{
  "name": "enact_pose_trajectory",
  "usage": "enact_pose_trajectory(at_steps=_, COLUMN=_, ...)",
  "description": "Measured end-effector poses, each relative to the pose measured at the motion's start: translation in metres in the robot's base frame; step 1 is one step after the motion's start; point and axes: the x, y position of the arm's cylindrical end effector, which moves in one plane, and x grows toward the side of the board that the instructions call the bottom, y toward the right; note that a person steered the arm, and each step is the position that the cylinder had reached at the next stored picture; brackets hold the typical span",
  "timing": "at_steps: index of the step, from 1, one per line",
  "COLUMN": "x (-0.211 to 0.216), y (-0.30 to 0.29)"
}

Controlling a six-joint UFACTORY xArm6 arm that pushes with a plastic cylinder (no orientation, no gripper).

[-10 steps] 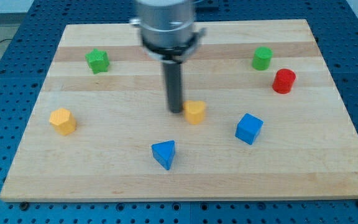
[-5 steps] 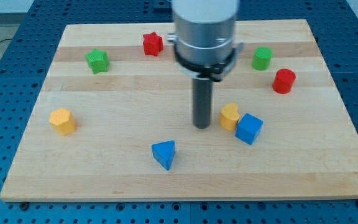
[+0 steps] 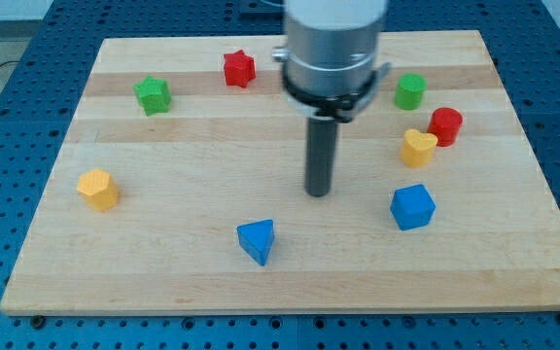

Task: Place yellow heart to the bottom of the red circle

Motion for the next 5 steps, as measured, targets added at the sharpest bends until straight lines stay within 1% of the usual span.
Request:
enact_pose_trajectory(at_steps=1, x=-0.031, y=-0.002)
enact_pose_trajectory(at_steps=2, x=-0.055, y=0.026)
enact_pose_trajectory(at_steps=5, x=-0.055, y=0.147)
